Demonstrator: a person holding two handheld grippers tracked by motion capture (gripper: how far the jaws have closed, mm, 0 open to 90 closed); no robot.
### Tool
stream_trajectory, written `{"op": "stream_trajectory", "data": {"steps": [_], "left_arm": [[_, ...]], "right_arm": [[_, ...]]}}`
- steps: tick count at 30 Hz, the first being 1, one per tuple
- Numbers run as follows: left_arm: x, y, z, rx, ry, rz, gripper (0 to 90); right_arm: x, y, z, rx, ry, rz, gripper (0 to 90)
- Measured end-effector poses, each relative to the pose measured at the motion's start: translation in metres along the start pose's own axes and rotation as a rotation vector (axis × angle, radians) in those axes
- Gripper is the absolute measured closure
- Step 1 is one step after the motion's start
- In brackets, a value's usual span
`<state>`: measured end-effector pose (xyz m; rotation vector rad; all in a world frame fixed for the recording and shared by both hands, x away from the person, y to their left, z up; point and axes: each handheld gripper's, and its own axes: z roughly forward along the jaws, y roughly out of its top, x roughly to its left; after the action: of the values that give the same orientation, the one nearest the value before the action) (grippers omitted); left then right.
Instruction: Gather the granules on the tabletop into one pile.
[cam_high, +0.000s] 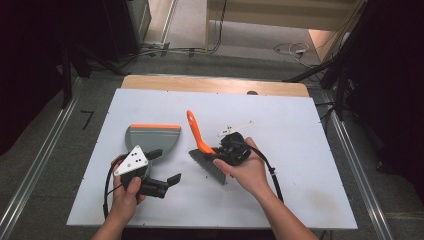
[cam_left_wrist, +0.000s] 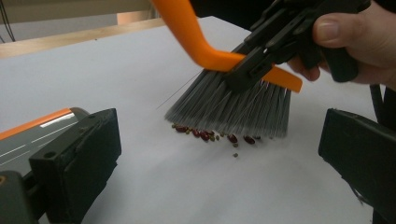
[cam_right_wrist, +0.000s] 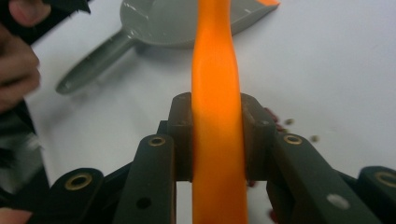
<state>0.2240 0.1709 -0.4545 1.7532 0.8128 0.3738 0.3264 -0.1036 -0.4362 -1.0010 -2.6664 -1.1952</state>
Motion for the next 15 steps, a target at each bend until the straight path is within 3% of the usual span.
{"op": "stream_trajectory", "data": {"steps": [1, 3, 6, 7, 10, 13, 15], "left_arm": [[0.000, 0.000, 0.000, 0.000, 0.000, 0.000, 0.0], [0.000, 0.000, 0.000, 0.000, 0.000, 0.001, 0.0], [0.001, -0.001, 0.000, 0.002, 0.000, -0.002, 0.0], [0.001, -0.001, 0.001, 0.003, -0.001, -0.002, 0.0], [0.001, -0.001, 0.001, 0.006, -0.004, 0.002, 0.0], [0.000, -0.001, 0.001, 0.007, -0.004, 0.002, 0.0], [0.000, -0.001, 0.002, 0.008, -0.006, 0.000, 0.0]], "right_arm": [[0.000, 0.000, 0.000, 0.000, 0.000, 0.000, 68.9], [-0.004, -0.002, 0.009, -0.009, 0.021, 0.062, 68.9], [-0.005, -0.002, 0.022, 0.000, 0.019, 0.091, 68.9], [-0.009, -0.001, 0.029, -0.010, 0.030, 0.126, 68.9], [-0.013, 0.001, 0.034, -0.012, -0.042, 0.128, 68.9], [-0.018, 0.001, 0.035, -0.001, -0.064, 0.145, 68.9], [-0.023, -0.001, 0.035, 0.026, -0.106, 0.136, 68.2]]}}
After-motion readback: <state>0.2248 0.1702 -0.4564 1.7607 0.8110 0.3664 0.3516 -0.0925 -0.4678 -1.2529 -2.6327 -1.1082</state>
